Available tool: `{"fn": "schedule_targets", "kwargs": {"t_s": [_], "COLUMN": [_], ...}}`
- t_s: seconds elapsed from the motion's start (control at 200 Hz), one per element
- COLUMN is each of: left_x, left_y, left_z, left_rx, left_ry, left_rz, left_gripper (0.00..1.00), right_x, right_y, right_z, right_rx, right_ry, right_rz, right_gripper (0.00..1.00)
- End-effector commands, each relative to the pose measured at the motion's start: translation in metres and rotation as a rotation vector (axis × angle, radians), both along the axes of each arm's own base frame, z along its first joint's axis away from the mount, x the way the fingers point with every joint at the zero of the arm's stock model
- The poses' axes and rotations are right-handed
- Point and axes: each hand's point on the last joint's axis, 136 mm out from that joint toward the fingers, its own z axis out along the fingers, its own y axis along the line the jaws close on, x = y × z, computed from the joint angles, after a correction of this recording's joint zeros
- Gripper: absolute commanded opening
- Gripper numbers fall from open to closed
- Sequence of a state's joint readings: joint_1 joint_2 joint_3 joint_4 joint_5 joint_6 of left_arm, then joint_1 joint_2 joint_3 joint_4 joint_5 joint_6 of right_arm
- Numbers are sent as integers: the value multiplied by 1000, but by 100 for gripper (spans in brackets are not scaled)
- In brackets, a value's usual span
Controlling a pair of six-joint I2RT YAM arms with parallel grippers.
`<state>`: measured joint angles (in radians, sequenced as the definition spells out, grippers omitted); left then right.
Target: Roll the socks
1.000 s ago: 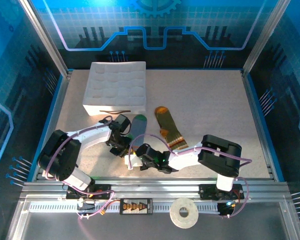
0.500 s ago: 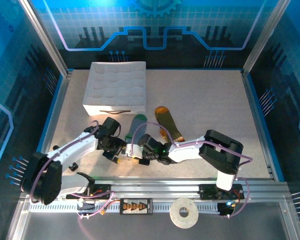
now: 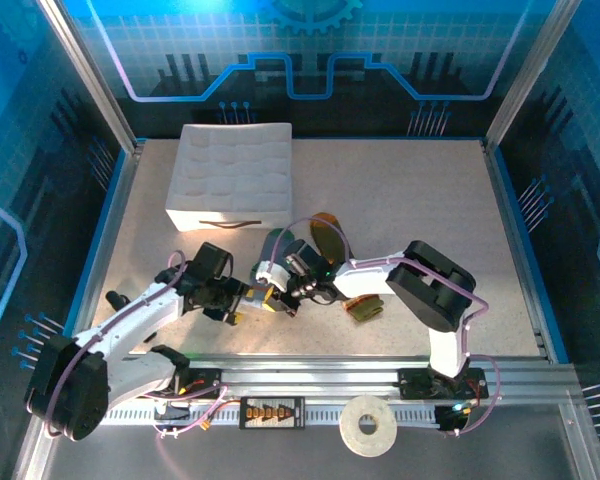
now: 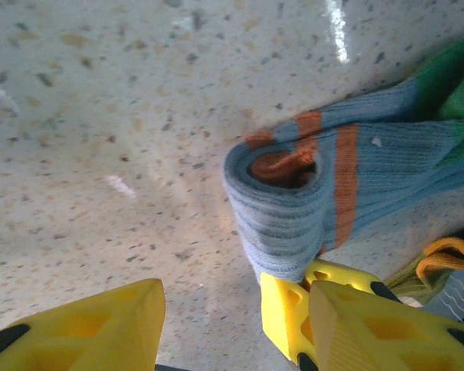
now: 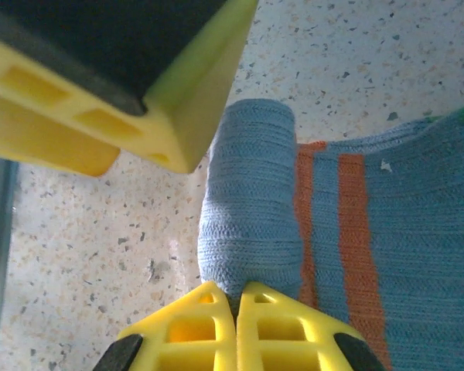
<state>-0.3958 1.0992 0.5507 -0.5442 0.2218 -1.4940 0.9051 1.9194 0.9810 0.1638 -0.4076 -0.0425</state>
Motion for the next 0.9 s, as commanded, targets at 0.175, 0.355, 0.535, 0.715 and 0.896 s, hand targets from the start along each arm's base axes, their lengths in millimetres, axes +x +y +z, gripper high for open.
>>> {"fn": "schedule_targets", "kwargs": {"t_s": [0.175, 0.355, 0.535, 0.715, 0.896], "left_x": [27, 18, 18, 11, -10], "left_y": [-11, -7, -10, -6, 6], "left_z": [-11, -21, -25, -41, -56], "left_rx": [-23, 22, 18, 53, 140], "left_ry": [-91, -38, -46, 27, 183], "left_rz": [6, -2, 6, 14, 1], "left_gripper": [50, 47, 45, 30, 19], "right_x": [-20, -15, -9, -6, -7], "right_y": [-36, -39, -42, -42, -38], "right_z": [-55, -63, -68, -66, -53], "right_rx": [-174, -187, -214, -225, -200], "right_ry": [404, 502, 554, 543, 472], "right_rz": [-98, -154, -194, -188, -146], "right_gripper": [0, 0, 0, 0, 2]}}
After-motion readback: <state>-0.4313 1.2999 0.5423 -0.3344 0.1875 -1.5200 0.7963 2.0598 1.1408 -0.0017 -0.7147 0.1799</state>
